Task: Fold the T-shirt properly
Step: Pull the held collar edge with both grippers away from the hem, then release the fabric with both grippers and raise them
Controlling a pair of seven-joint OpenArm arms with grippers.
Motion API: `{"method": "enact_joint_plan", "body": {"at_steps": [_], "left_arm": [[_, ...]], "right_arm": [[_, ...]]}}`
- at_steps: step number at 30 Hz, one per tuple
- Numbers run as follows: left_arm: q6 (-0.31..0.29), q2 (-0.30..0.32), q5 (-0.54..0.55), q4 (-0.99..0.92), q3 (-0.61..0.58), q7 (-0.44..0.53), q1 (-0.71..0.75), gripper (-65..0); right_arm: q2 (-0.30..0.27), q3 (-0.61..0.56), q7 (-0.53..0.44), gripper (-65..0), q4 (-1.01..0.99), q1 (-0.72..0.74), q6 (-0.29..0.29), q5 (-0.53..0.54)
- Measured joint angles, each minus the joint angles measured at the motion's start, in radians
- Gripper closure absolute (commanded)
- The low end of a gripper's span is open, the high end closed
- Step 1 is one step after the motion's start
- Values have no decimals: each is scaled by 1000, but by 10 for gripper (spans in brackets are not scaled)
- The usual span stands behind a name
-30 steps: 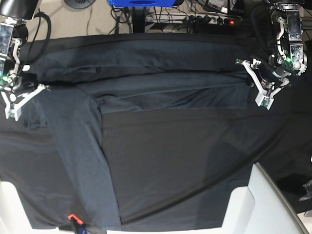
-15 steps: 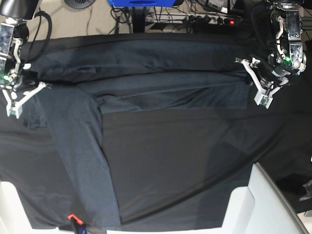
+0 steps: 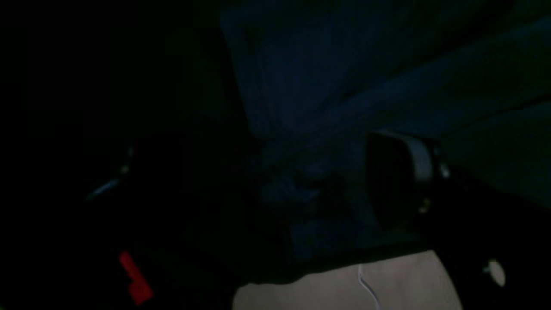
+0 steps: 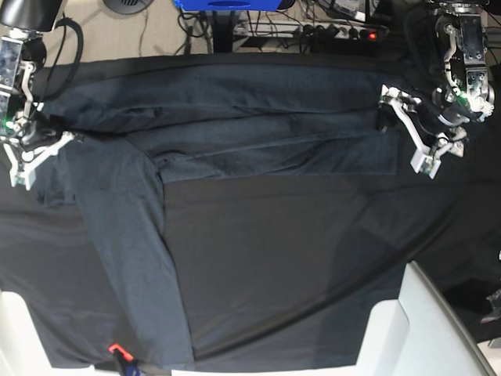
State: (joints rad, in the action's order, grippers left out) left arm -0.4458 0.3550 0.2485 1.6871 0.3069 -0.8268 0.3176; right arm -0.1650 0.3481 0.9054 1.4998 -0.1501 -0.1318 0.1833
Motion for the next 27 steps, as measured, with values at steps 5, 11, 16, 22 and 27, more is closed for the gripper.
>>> {"method": "enact_joint_plan", "body": {"at_steps": [5, 11, 16, 22, 27], "left_arm": [[-3, -4, 14, 24, 51, -1, -2, -650], [2, -38, 10, 14, 126, 0, -6, -341], [0, -53, 10, -46, 165, -3, -4, 0], [0, -56, 10, -62, 239, -2, -6, 0], [0, -55, 6, -62, 275, -2, -7, 0]], "right_arm": [[40, 127, 1, -341, 63, 0, 0, -4], [34, 82, -48, -273, 93, 90, -84, 0], [35, 34, -76, 0, -105, 232, -113, 1], [5, 29, -159, -8, -327, 323, -105, -10], [-27, 30, -234, -8, -456, 355, -111, -7]]}}
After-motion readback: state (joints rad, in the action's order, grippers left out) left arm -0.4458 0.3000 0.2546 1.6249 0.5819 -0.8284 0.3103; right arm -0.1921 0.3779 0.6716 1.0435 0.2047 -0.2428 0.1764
